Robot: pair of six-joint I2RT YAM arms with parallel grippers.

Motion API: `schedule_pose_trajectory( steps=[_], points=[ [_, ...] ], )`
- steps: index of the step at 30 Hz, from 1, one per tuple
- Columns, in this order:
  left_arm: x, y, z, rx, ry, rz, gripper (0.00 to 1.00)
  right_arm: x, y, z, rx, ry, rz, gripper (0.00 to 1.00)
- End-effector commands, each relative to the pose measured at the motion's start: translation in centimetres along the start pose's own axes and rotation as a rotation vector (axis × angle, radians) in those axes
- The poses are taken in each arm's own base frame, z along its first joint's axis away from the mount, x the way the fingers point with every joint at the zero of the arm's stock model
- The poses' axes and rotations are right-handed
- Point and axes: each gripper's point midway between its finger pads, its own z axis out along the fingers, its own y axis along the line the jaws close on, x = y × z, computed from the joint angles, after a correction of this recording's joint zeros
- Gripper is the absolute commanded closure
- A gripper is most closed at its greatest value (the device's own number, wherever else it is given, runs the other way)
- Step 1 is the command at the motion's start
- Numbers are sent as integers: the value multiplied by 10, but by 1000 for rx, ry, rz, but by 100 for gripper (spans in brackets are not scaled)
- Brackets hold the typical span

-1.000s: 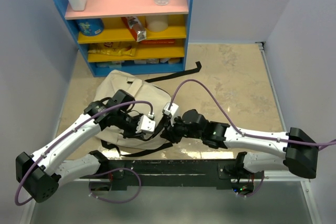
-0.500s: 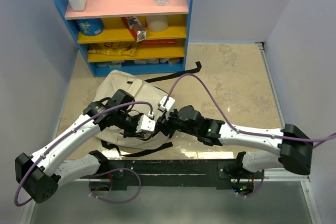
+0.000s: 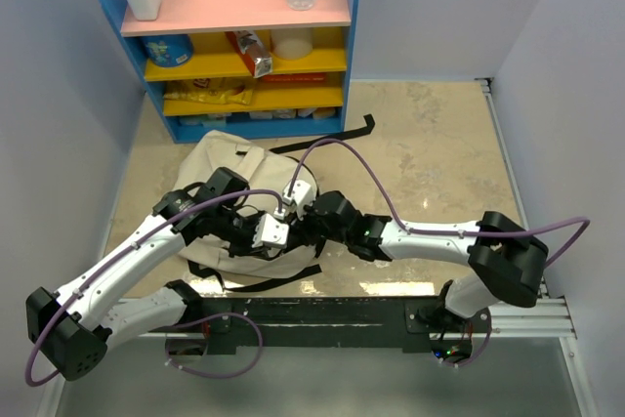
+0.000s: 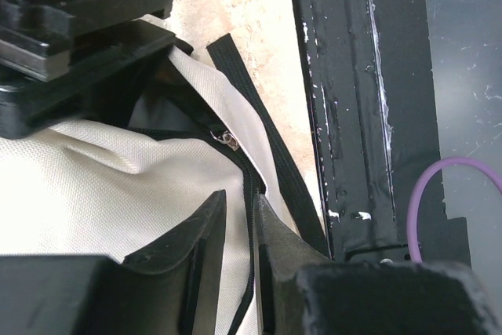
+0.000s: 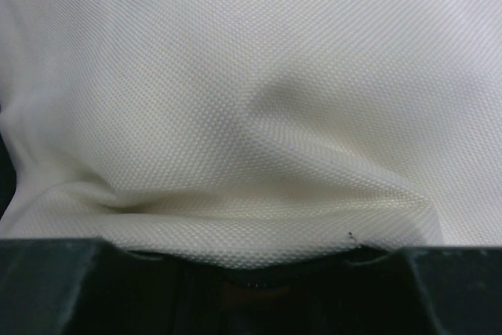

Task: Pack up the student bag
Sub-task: Adjust the student bag at the center of the board.

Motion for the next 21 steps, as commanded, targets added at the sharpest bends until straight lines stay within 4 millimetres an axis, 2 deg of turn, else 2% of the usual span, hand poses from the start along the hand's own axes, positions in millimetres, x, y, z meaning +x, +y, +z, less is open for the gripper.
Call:
schedule_pose_trajectory(
  steps=[1, 2, 5, 6, 8, 9, 11, 12, 13, 15, 21],
  points=[
    [-10, -2, -3, -2, -35, 16, 75, -14, 11, 4, -118, -45, 19, 69],
    [-9, -2, -3, -3, -33, 14, 75, -14, 21, 0, -187, -42, 43, 74],
    [-9, -2, -3, -5, -31, 19, 75, -11, 38, -12, -296, -32, 84, 84],
    [-9, -1, -4, -7, -30, 18, 75, -15, 42, -18, -322, -41, 89, 85],
    [-10, 0, -4, -9, -32, 21, 75, -8, 49, -26, -360, -29, 114, 88],
    [-11, 0, -4, -11, -33, 21, 75, -13, 54, -32, -391, -49, 120, 89],
    [-11, 0, -5, -12, -31, 22, 75, -6, 59, -39, -423, -40, 143, 90],
    [-11, 1, -5, -16, -29, 24, 75, -11, 62, -46, -442, -57, 146, 90],
    [-12, 1, -6, -16, -29, 27, 75, -6, 65, -49, -452, -50, 153, 91],
    [-11, 2, -7, -20, -25, 28, 75, -9, 67, -60, -469, -80, 172, 91],
    [-13, 3, -6, -21, -29, 25, 75, -12, 73, -69, -507, -112, 202, 91]
  ],
)
